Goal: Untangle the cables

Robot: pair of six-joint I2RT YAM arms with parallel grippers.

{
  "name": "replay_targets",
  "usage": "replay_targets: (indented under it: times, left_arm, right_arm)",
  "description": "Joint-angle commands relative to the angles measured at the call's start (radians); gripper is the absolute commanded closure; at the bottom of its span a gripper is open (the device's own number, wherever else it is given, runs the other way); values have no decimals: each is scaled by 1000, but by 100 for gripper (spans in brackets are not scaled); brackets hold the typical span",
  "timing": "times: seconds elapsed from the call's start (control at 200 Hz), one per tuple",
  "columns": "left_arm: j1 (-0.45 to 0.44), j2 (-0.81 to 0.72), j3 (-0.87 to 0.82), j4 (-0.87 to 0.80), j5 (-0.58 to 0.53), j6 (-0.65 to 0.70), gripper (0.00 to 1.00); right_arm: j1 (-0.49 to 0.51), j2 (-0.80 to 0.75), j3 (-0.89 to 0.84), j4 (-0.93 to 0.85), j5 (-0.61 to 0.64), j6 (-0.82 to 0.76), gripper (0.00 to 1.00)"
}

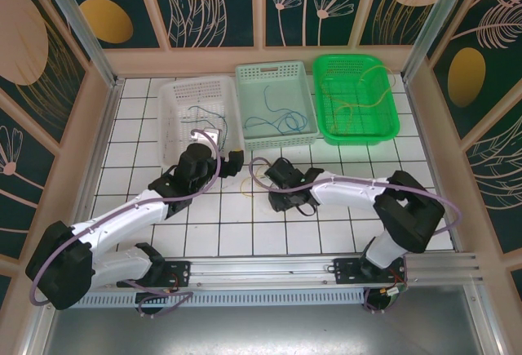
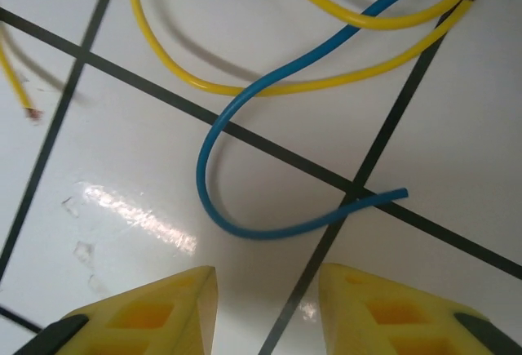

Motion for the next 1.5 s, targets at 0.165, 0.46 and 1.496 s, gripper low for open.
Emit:
replay_targets:
  times: [0.165,0.46,1.496]
  left_arm:
    - [-3,-22,-16,-29,-11,5,3]
    - [-3,-54,-42,-54,-27,-7,2]
    - [-4,-20,-46,-30,36,4,1]
  right_arm:
    - [4,2,93,-23,44,-20,52]
    - [3,159,122,28,-29,-1,54]
    - [-147,-266,-36,37,-125,1,100]
